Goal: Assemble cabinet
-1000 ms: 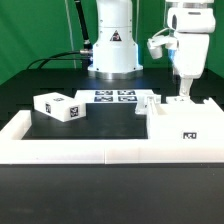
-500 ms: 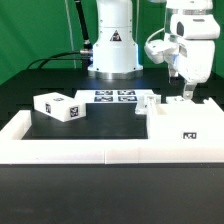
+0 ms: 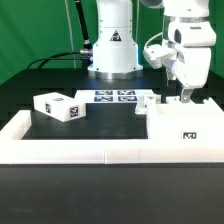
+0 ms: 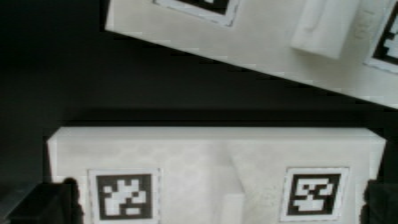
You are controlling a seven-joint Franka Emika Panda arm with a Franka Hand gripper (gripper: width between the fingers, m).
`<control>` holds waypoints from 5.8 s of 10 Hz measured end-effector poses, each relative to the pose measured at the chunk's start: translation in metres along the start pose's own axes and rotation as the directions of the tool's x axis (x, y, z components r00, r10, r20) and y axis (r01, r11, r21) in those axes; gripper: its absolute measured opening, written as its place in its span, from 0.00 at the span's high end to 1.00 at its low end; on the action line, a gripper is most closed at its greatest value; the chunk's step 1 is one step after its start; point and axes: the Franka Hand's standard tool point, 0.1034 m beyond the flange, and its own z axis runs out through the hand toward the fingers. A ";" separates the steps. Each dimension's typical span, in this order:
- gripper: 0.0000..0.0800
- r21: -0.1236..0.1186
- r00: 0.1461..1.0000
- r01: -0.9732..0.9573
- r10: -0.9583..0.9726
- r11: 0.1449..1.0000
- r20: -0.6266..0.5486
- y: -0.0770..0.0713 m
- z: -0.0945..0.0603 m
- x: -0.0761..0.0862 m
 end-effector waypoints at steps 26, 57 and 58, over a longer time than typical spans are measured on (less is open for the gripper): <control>0.02 -0.004 0.999 0.036 -0.037 0.999 -0.019 0.003 -0.008 0.023; 0.91 -0.037 0.978 -0.208 0.207 0.977 -0.027 0.037 -0.029 0.002; 0.91 -0.035 0.978 -0.207 0.207 0.978 -0.027 0.036 -0.029 0.002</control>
Offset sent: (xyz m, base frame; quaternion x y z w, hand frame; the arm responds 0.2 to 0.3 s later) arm 0.0022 0.0002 0.0015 0.0032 0.0195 0.0052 0.9998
